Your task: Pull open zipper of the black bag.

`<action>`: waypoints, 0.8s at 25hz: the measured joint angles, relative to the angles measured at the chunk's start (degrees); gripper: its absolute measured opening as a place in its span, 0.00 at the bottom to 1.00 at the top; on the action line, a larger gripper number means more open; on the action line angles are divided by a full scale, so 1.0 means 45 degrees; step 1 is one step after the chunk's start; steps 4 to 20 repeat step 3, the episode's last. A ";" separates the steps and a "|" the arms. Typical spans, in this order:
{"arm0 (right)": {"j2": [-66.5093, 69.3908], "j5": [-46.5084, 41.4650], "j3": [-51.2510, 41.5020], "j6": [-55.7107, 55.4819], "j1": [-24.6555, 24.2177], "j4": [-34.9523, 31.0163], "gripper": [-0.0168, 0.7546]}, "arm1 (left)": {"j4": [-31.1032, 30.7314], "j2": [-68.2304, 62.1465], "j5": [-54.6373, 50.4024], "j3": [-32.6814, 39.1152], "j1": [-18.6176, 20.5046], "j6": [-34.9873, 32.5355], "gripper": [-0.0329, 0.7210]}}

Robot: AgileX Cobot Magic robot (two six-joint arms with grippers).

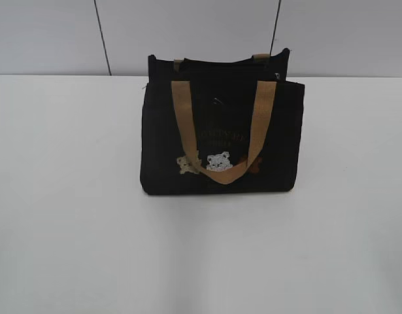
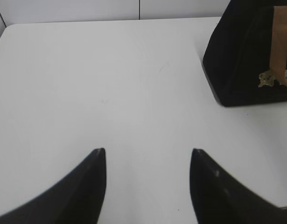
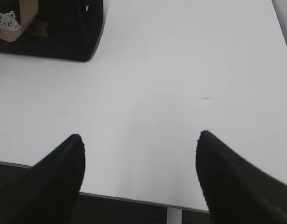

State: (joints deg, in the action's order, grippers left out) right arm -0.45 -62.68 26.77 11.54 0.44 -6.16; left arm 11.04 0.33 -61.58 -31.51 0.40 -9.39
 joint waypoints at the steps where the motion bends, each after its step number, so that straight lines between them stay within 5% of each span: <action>1: 0.0000 0.0000 0.0000 0.0000 0.0000 0.0000 0.75 | 0.0000 0.0000 0.0000 0.0000 0.0000 0.0000 0.61; 20: 0.0000 0.0000 0.0000 0.0000 0.0000 0.0000 0.75 | 0.0000 0.0000 0.0000 0.0000 0.0000 0.0000 0.60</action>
